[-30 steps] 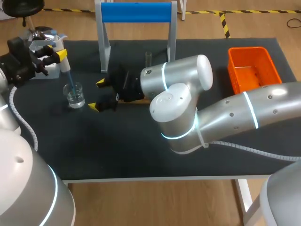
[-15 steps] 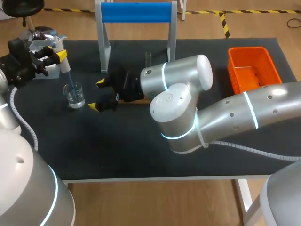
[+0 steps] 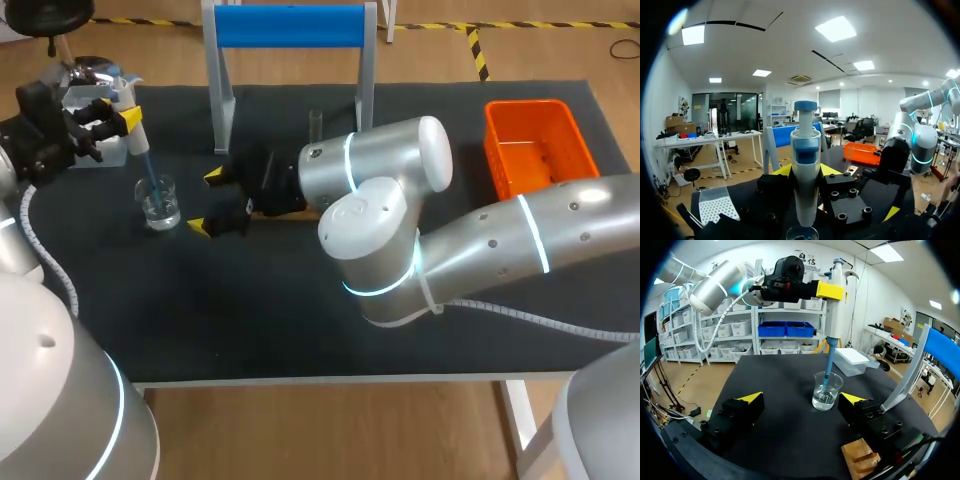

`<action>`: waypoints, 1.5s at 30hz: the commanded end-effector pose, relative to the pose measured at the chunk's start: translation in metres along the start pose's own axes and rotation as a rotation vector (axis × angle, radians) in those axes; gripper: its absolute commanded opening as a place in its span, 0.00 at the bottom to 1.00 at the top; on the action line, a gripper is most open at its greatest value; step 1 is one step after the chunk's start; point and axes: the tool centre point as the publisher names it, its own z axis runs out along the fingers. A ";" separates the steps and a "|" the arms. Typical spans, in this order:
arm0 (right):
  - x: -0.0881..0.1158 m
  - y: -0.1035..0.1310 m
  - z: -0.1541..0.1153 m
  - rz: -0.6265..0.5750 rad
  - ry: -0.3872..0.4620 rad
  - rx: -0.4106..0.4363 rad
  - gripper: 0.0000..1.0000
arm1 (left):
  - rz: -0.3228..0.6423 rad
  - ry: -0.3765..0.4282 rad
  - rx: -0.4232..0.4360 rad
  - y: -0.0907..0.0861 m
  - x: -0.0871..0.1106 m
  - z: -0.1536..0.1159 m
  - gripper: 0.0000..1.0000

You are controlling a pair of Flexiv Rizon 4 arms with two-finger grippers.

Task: Invert the test tube, pick up the pipette, mount the tip to pipette, aspirate from beaker and dispense into the tube, eject the tip, return the pipette, and cap with the stopper.

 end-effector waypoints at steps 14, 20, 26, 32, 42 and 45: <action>0.000 0.000 0.000 0.000 0.002 0.002 1.00 | 0.001 -0.001 -0.001 0.000 0.000 0.001 0.00; -0.002 0.003 -0.005 0.003 0.004 0.000 1.00 | 0.001 -0.001 -0.001 0.000 0.000 0.001 0.00; -0.002 0.012 -0.021 -0.027 0.008 0.019 1.00 | 0.001 -0.001 -0.001 0.000 0.000 0.001 0.00; -0.003 0.024 -0.044 -0.046 0.044 0.023 1.00 | 0.001 -0.001 -0.001 0.000 0.000 0.001 0.00; -0.015 0.065 -0.087 -0.138 0.152 0.021 1.00 | 0.001 -0.001 -0.001 0.000 0.000 0.001 0.00; -0.019 0.077 -0.097 -0.168 0.193 0.026 1.00 | 0.001 -0.001 -0.001 0.000 0.000 0.001 0.00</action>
